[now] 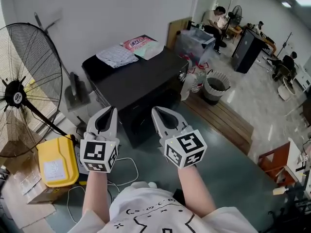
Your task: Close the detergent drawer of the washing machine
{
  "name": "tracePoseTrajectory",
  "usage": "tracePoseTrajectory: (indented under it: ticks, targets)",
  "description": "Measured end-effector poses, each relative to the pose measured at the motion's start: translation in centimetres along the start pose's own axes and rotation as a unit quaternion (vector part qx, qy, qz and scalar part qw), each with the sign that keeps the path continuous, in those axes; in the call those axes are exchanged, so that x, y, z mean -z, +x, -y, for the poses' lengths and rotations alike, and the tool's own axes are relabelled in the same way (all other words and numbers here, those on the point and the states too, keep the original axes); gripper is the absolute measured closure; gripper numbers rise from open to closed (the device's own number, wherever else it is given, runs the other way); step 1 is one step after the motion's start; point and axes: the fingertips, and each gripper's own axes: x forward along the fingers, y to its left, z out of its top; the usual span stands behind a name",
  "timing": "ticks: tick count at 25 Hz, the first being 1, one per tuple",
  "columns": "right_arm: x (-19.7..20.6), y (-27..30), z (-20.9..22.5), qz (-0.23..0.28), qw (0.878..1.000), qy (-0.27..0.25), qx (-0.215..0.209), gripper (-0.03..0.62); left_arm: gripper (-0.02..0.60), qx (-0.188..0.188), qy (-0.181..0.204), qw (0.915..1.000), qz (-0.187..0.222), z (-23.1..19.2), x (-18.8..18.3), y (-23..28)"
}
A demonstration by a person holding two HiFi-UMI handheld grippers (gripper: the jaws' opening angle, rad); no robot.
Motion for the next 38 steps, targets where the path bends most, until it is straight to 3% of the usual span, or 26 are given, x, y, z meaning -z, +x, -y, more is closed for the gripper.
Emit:
tracePoseTrajectory:
  ticks: [4,11,25,38]
  targets:
    - [-1.4,-0.2,0.2,0.009,0.999,-0.031,0.022,0.597,0.565,0.001,0.004,0.9999,0.014,-0.8,-1.1,0.3]
    - [-3.8,-0.6,0.8,0.040,0.997,-0.026,0.056,0.597,0.565,0.018,0.013,0.9989,0.041,-2.3,-3.5,0.9]
    - [-10.4,-3.4,1.9,0.078,0.980,-0.130,0.128,0.597,0.565,0.018,0.029,0.9932,0.111,-3.9,-9.7,0.6]
    - [-12.8,-4.1,0.9,0.095,0.969,-0.180,0.137,0.597,0.565,0.037,0.044,0.9882,0.142,-3.4,-11.5,-0.1]
